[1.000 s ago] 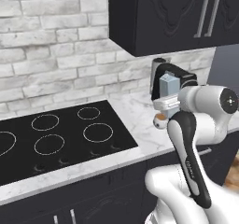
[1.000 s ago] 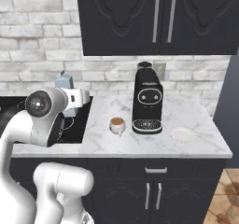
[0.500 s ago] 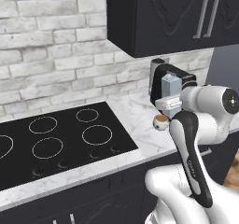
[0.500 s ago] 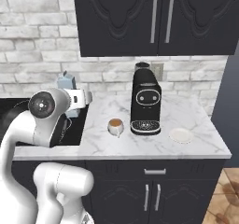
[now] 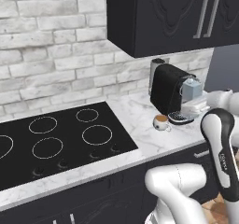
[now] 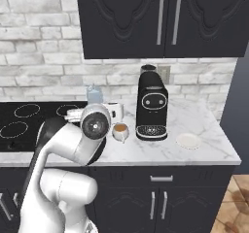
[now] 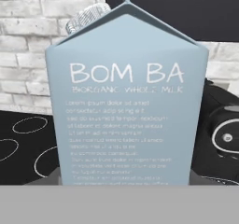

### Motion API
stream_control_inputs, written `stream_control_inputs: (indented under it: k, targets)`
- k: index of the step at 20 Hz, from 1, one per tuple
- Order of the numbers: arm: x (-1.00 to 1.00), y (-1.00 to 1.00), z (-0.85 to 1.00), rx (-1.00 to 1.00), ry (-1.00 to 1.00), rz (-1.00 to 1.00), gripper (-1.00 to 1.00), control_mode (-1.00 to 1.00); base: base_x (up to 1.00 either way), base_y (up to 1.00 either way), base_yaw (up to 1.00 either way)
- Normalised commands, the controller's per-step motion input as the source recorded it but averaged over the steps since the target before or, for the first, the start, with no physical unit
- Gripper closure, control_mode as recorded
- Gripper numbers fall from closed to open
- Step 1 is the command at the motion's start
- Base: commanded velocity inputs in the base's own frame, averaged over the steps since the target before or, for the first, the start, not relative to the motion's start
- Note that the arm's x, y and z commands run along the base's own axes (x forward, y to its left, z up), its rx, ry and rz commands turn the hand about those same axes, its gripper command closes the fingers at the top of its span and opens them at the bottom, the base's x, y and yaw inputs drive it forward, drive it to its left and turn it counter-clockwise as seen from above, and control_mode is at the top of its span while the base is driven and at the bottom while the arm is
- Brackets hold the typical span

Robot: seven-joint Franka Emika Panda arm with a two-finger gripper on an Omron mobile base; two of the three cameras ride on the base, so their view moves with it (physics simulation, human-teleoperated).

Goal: Take a sugar cube from the saucer and place it inside the coffee. Then, grab milk from the fridge and place it next to the coffee on the counter to sweeten the coffee.

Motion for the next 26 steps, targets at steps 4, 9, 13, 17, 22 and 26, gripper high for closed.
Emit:
stream_control_inputs:
  k: [4, 9, 13, 17, 22, 26]
  targets:
    - [0.12, -0.85, -0.45, 0.14, -0.11, 0.12, 1.0, -1.0, 0.0, 0.0, 0.0]
    - [0.03, -0.69, -0.5, 0.14, -0.1, 0.18, 1.0, -1.0, 0.0, 0.0, 0.0]
    - [0.14, -0.48, -0.33, 0.12, -0.02, 0.21, 1.0, -1.0, 0.0, 0.0, 0.0]
    - [0.19, -0.35, -0.11, 0.09, 0.0, 0.2, 1.0, -1.0, 0.0, 0.0, 0.0]
    - [0.25, -0.09, -0.11, 0.02, 0.0, 0.09, 1.0, -1.0, 0.0, 0.0, 0.0]
    - [0.33, 0.0, -0.22, -0.02, 0.0, 0.0, 1.0, -1.0, 0.0, 0.0, 0.0]
